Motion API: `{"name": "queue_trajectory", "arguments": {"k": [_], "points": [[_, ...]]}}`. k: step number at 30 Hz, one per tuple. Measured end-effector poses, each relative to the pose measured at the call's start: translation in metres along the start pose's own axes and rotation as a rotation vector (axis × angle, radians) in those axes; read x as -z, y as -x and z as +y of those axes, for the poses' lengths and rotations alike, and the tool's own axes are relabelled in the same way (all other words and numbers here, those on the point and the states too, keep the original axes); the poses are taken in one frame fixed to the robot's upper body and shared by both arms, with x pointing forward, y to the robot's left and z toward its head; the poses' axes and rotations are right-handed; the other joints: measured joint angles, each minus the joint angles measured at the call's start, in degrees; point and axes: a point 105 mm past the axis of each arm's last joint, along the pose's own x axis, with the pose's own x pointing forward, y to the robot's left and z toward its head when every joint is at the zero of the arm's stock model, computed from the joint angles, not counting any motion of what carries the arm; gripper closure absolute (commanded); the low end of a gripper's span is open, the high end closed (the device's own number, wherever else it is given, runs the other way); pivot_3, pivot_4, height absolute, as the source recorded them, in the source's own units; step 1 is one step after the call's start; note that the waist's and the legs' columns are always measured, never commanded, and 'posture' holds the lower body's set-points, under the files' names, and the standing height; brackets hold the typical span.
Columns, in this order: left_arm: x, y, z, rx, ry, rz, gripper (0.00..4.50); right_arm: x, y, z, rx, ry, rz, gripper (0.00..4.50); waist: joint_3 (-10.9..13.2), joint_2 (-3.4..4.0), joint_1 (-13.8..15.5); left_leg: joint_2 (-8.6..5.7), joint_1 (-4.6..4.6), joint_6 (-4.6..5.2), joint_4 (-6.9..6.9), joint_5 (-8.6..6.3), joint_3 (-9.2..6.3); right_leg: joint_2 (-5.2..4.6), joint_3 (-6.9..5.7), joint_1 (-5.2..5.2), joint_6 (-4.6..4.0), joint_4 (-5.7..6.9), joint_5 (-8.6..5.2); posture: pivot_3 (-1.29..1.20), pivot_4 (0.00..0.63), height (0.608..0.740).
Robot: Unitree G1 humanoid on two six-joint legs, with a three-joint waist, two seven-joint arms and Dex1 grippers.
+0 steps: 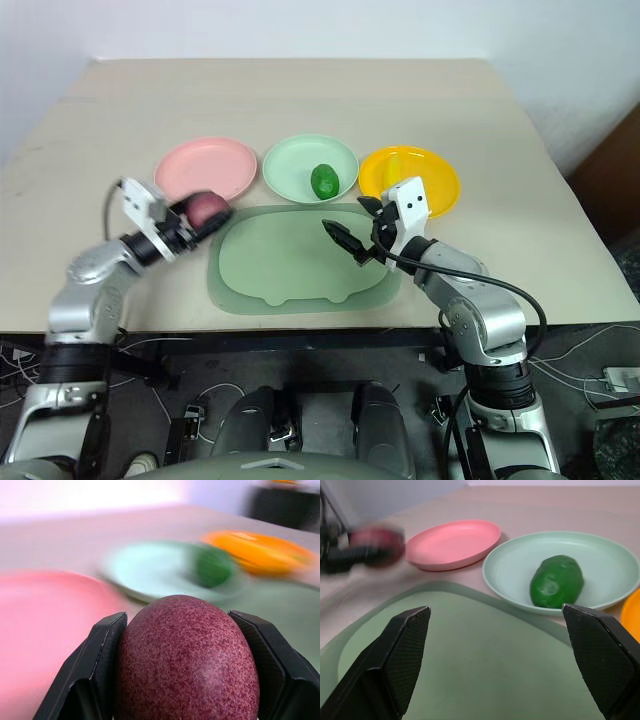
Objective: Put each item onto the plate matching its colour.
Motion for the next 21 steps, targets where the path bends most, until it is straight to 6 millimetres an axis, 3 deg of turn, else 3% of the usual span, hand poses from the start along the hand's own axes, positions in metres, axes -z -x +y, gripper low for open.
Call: {"name": "queue_trajectory", "arguments": {"k": [3,7,10,14,17,21], "points": [[-0.005,-0.008,0.024,-0.147,0.015,-0.007,1.58,0.004,-0.004,0.003,-0.013,-0.012,0.007,0.0,-0.01,-0.04,0.2,-0.01,0.31,0.03,-0.01,-0.02,-0.01,0.0,-0.01,0.33,0.01,-0.04,-0.01,0.0,0.15,0.695],[0.004,-0.017,0.046,-0.284,0.038,0.065,1.58,0.009,-0.013,0.004,-0.02,-0.033,0.015,0.0,-0.01,-0.04,0.05,0.0,0.43,0.02,-0.02,-0.02,0.01,0.01,-0.01,0.43,0.0,-0.03,-0.01,0.0,0.15,0.695],[0.015,-0.022,0.048,-0.314,0.058,0.099,1.58,0.007,-0.017,0.001,-0.01,-0.022,0.005,0.0,-0.01,-0.04,-0.04,-0.01,0.43,0.04,-0.02,-0.03,0.03,0.01,-0.01,0.42,0.01,-0.02,-0.01,0.0,0.15,0.695],[0.038,-0.029,0.034,-0.275,0.056,0.183,1.58,0.006,-0.018,-0.002,0.0,-0.01,-0.005,0.0,-0.01,-0.06,-0.11,-0.01,0.42,0.03,-0.03,-0.03,0.05,0.02,-0.02,0.41,0.02,0.0,-0.01,0.0,0.15,0.695],[0.043,-0.03,0.031,-0.257,0.069,0.196,1.58,0.006,-0.018,-0.002,0.003,-0.005,-0.005,0.0,-0.01,-0.06,-0.3,0.0,0.43,0.03,-0.04,-0.03,0.04,0.02,-0.01,0.4,0.02,0.0,-0.01,0.0,0.15,0.695],[0.048,-0.029,0.031,-0.247,0.079,0.206,0.34,0.006,-0.018,-0.003,0.005,-0.005,-0.004,0.0,-0.01,-0.06,-0.32,0.01,0.44,0.02,-0.05,-0.03,0.05,0.02,-0.01,0.39,0.02,0.0,-0.01,0.0,0.15,0.695]]}}
